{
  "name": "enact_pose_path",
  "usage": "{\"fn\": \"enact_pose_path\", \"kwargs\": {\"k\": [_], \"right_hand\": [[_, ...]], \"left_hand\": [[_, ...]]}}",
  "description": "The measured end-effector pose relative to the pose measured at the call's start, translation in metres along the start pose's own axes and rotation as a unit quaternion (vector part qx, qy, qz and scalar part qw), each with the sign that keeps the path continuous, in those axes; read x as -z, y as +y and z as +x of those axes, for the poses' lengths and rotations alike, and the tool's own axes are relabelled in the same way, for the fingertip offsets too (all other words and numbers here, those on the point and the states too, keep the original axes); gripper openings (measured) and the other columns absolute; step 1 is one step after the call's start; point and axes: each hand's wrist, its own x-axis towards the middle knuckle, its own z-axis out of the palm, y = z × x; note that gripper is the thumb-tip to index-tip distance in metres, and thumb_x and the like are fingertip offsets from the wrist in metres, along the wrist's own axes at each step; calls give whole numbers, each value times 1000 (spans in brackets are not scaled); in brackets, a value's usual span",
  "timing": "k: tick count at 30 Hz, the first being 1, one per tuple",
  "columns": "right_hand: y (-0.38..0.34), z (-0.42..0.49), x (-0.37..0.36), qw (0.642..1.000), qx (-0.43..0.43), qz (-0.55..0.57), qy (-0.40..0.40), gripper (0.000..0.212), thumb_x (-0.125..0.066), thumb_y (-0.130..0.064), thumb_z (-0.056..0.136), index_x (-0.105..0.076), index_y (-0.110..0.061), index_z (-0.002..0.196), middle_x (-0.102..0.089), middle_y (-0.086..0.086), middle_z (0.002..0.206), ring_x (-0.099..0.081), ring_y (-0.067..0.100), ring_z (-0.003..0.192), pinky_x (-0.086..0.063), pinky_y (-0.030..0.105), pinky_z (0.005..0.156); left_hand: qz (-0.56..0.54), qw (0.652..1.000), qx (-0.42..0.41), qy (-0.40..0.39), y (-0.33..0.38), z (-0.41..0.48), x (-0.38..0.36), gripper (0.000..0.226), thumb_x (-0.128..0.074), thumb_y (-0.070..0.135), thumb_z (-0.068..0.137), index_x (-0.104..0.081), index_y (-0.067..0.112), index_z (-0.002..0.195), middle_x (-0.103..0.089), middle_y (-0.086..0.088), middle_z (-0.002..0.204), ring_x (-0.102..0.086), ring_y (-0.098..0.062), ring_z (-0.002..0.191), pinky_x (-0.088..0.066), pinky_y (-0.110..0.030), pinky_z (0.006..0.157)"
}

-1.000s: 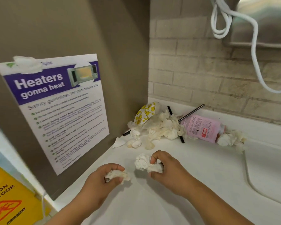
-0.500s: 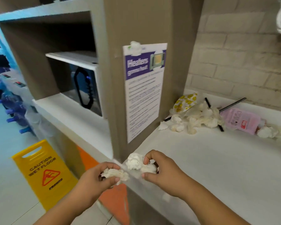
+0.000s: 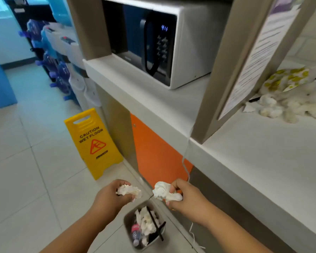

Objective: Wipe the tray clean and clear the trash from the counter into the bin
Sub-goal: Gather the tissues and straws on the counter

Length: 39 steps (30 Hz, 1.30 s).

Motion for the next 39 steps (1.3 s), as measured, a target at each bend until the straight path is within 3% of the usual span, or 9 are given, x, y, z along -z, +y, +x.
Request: {"fn": "enact_pose_path", "kwargs": {"k": [4, 10, 14, 22, 27, 32, 34, 36, 39], "right_hand": [[43, 36, -43, 997, -58, -25, -49, 22, -69, -24, 73, -52, -32, 84, -54, -8, 102, -50, 9, 81, -41, 23, 69], [119, 95, -117, 986, -137, -18, -94, 24, -67, -18, 74, -45, -30, 77, -49, -9, 88, -44, 6, 69, -37, 23, 59], [172, 125, -169, 977, -184, -29, -101, 28, -68, -21, 74, -43, -34, 76, -53, -4, 99, -50, 11, 79, -41, 26, 64], [242, 179, -245, 970, -225, -32, -82, 27, -66, -20, 81, -46, -26, 99, -50, -2, 109, -54, 15, 89, -38, 18, 57], [265, 204, -267, 980, -197, -17, -37, 28, -66, -18, 84, -46, -26, 102, -44, -3, 111, -52, 17, 99, -46, 27, 80], [270, 201, -274, 981, -189, 28, -28, 43, -61, -23, 89, -47, -24, 130, -43, -3, 131, -50, 15, 114, -44, 25, 92], [261, 190, -272, 965, -222, 104, -90, 30, -57, -31, 93, -53, -29, 122, -52, -1, 128, -54, 14, 102, -48, 25, 78], [246, 177, -271, 914, -277, 231, -186, 19, -54, -40, 93, -57, -38, 111, -57, -2, 122, -60, 15, 94, -51, 27, 71], [237, 167, -277, 849, -293, 364, -246, 26, -61, -40, 90, -57, -41, 115, -61, 6, 120, -69, 24, 90, -56, 32, 69]], "left_hand": [[-17, 998, 63, 10, -44, 18, -19, 24, -73, 20, 75, -63, 32, 94, -67, 5, 88, -63, -13, 78, -50, -27, 67], [-20, 992, 122, 12, -113, 48, -55, 23, -71, 13, 74, -64, 30, 86, -68, 6, 75, -60, -7, 67, -43, -19, 58], [-10, 986, 163, 15, -163, 69, -76, 22, -74, 15, 72, -64, 30, 86, -69, 1, 73, -62, -13, 65, -43, -22, 58], [9, 979, 204, 22, -247, 107, -124, 24, -74, 17, 72, -64, 29, 90, -70, 1, 76, -65, -13, 72, -42, -19, 59], [9, 979, 203, 19, -273, 124, -149, 22, -71, 16, 74, -64, 28, 90, -67, 1, 74, -58, -12, 59, -39, -15, 49], [9, 977, 212, 13, -281, 131, -164, 24, -67, 16, 76, -62, 31, 95, -66, 0, 77, -53, -11, 52, -37, -17, 45], [16, 977, 211, 13, -281, 132, -168, 26, -68, 18, 75, -62, 32, 96, -66, 1, 87, -59, -11, 67, -39, -19, 52], [18, 979, 205, 9, -278, 132, -173, 27, -68, 17, 74, -62, 32, 96, -66, 3, 91, -61, -8, 76, -40, -18, 57], [6, 982, 188, 7, -272, 134, -179, 27, -69, 15, 75, -57, 34, 91, -67, 6, 91, -61, -4, 79, -41, -15, 60]]}}
